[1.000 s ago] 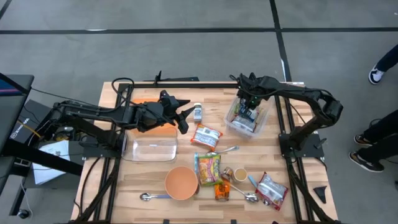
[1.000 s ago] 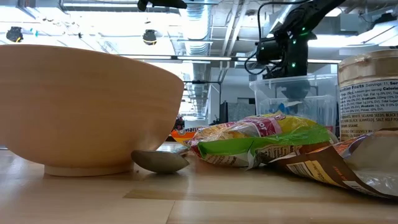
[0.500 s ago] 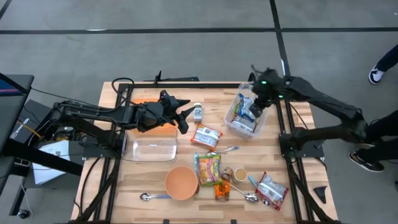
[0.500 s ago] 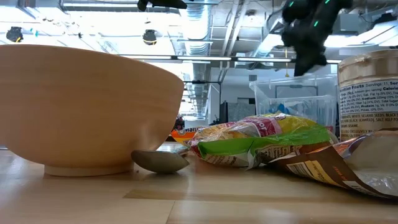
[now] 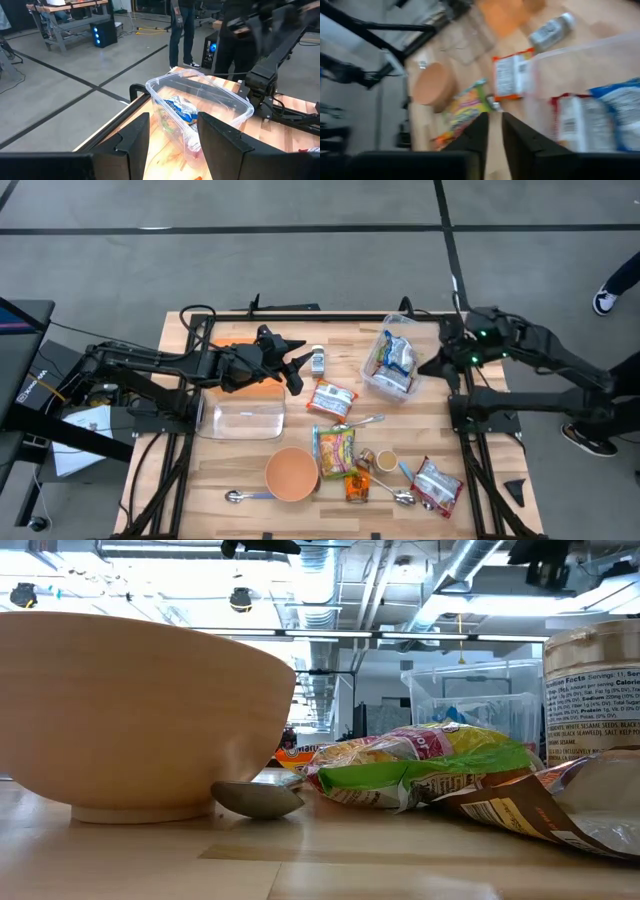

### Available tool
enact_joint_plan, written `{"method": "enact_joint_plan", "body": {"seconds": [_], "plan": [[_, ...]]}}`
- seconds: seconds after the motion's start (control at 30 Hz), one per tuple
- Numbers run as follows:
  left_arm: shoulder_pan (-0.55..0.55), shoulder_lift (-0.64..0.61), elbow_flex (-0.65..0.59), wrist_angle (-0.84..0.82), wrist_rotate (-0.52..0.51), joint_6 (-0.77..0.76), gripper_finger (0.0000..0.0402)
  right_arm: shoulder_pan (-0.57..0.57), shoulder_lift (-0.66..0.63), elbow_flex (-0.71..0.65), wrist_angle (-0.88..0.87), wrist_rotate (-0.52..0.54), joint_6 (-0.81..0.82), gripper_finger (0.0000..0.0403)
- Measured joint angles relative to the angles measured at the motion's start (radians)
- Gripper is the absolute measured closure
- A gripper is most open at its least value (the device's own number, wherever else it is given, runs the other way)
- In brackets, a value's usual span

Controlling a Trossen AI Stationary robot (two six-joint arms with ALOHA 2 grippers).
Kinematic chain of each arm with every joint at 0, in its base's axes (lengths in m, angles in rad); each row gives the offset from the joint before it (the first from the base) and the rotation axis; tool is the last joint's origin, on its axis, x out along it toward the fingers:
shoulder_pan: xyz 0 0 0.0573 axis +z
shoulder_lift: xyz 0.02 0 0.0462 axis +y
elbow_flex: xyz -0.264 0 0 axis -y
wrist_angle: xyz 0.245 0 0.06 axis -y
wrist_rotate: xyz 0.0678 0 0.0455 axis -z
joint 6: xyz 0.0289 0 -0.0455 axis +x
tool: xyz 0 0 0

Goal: Pick & Place Food Item
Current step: Put the golden seasoning bottle into the orange bin

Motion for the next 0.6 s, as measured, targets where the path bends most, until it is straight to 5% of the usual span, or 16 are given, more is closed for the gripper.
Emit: {"method": "enact_joint_plan", "body": {"seconds": [0.33, 0.6], "plan": [[0.0, 0.0, 0.0, 0.0, 0.0, 0.058, 0.0243, 0.27, 0.043, 0.0, 0.031, 0.004, 0.209, 0.014], [-0.001, -0.031, 0.001, -0.024, 0.0, 0.087, 0.0243, 0.47, 0.211, 0.0, 0.102, 0.005, 0.258, 0.0086]]}}
